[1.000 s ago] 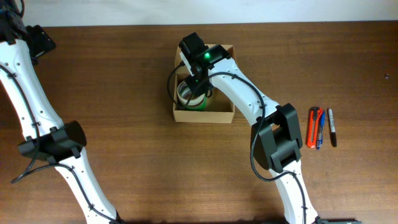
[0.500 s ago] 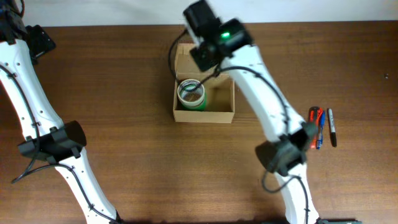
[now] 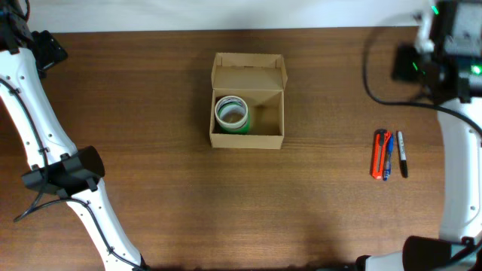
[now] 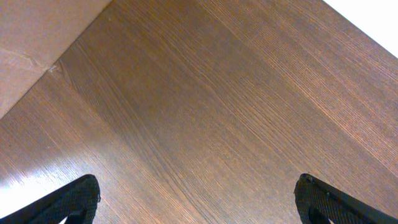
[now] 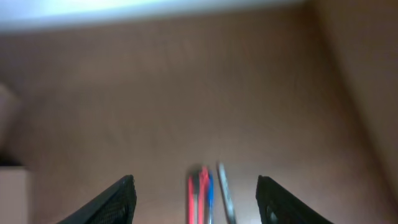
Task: Pack container
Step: 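Move the right gripper to the red box cutter and grasp it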
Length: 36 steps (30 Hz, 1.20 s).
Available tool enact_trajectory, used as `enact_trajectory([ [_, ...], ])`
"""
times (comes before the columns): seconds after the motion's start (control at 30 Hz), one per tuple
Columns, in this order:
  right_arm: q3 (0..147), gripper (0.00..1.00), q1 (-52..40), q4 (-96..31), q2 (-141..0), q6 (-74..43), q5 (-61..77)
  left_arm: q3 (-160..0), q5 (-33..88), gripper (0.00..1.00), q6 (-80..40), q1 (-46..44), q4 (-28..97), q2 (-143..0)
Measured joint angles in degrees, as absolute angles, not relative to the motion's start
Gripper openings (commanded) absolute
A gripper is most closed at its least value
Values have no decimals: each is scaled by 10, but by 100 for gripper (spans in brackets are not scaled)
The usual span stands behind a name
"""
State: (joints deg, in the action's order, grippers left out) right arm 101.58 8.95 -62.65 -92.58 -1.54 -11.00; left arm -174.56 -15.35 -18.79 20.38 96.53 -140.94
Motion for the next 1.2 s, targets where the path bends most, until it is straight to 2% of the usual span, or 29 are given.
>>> enact_trajectory([
  [0.1,928,72,130,-617,-930,-30,-72,-1746,-154,100,-188,204,965,-1409],
  [0.37,747,81,158,-561,-952,-47,-10,-1746,-154,100,-188,204,965,-1409],
  [0.57,718,82,158,-553,-962,-47,-10,-1746,-154,100,-188,204,965,-1409],
  [0.77,718,76,158,-552,-1018,-43,-7,-1746,-154,100,-188,204,965,-1409],
  [1.2,718,77,158,-534,-1072,5,-3,-1746,-154,100,-188,204,965,-1409],
])
